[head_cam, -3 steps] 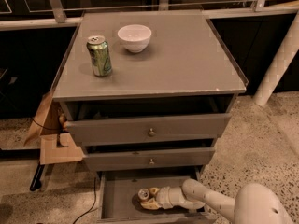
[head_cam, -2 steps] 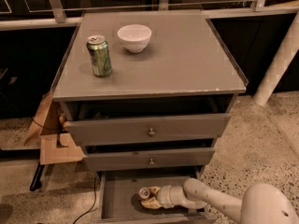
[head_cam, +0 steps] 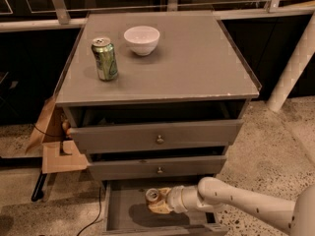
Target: Pick orange can from bottom drawer and place on counter
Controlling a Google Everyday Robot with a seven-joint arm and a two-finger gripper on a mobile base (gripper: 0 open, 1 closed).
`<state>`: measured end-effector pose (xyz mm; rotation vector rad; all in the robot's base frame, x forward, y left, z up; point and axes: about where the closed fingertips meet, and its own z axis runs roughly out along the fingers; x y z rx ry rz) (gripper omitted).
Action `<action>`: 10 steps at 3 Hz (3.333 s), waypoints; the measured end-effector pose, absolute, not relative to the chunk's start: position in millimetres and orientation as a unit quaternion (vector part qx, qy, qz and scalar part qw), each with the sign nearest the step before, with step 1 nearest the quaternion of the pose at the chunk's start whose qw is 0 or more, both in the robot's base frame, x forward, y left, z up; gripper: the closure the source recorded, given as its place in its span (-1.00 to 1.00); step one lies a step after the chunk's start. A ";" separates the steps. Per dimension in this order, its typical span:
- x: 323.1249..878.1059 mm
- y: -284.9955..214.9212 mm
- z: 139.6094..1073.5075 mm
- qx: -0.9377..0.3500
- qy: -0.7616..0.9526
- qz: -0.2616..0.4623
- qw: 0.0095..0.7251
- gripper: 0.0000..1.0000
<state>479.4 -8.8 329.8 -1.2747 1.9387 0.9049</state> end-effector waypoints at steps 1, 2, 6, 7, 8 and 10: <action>479.3 -8.7 329.7 -0.485 0.737 0.344 0.320 1.00; 478.3 -13.2 357.0 -0.470 0.744 0.348 0.324 1.00; 463.2 -27.9 522.6 -0.458 0.754 0.308 0.357 1.00; 465.0 -29.7 536.3 -0.449 0.757 0.306 0.363 1.00; 465.9 -33.1 582.7 -0.428 0.760 0.306 0.381 1.00; 481.5 -44.0 779.4 -0.420 0.746 0.266 0.442 1.00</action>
Offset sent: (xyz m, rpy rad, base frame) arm -0.0015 -0.0126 0.0454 0.0173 0.0188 -0.0405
